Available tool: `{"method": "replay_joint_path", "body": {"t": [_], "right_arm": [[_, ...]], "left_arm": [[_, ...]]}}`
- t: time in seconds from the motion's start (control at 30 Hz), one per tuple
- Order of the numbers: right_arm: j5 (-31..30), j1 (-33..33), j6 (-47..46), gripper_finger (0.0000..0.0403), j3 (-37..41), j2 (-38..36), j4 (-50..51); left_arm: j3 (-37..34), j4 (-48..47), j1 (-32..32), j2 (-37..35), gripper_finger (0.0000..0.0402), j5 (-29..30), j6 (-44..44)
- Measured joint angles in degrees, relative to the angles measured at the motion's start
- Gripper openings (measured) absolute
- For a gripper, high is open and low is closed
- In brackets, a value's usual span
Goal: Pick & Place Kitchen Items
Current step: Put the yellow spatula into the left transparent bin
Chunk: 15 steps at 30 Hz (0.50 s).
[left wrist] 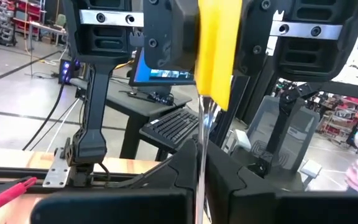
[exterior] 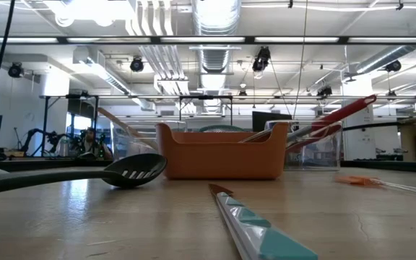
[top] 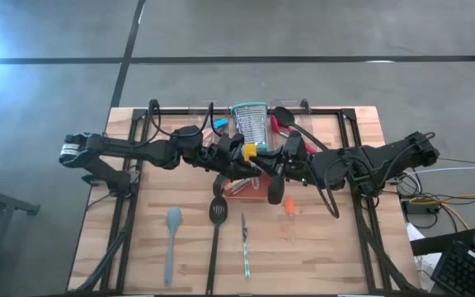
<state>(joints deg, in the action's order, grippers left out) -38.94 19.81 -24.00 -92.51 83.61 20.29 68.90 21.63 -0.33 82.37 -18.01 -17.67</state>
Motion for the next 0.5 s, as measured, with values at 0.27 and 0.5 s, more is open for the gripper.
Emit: {"method": "replay_joint_path", "body": {"t": [0.27,0.5], "right_arm": [[0.00,0.11,-2.14,0.0103,0.05,-4.05,2.93],[0.03,0.44,-10.41,0.0176,0.04,-9.91,21.34]], "left_arm": [[0.00,-1.38,0.75,-1.05,0.0012,-0.92,-0.76],[0.00,-6.86,2.61,-4.07,0.0012,-0.80,-0.88]]}}
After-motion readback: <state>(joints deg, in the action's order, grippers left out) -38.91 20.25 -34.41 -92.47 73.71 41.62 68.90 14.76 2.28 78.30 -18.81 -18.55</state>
